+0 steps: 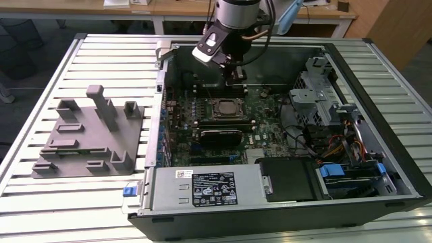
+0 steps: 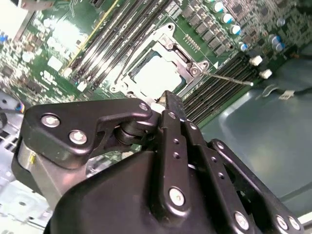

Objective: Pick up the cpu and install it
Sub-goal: 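Close the cpu cover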

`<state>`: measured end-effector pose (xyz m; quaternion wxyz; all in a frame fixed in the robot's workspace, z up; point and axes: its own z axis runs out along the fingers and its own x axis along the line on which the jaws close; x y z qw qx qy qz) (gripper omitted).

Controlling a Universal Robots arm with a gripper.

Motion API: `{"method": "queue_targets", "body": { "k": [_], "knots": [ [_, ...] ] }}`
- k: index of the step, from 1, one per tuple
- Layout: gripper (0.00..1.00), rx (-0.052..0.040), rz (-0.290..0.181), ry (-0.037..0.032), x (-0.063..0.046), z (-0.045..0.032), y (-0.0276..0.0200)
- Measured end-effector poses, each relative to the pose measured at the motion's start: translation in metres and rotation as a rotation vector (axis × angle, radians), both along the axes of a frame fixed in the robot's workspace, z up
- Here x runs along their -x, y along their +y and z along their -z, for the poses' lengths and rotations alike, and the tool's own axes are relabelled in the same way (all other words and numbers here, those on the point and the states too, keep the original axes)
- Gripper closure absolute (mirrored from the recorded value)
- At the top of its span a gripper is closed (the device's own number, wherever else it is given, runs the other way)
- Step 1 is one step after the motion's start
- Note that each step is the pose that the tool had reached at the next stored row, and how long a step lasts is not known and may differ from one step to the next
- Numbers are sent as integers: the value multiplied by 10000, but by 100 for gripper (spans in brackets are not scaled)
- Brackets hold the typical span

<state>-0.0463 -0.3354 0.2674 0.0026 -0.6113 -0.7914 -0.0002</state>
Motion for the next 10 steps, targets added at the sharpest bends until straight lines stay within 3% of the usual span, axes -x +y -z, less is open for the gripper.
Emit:
{"method": "queue_targets", "body": {
  "k": [10],
  "knots": [
    [89,12,-1826,-1,0,3,0]
  ]
}}
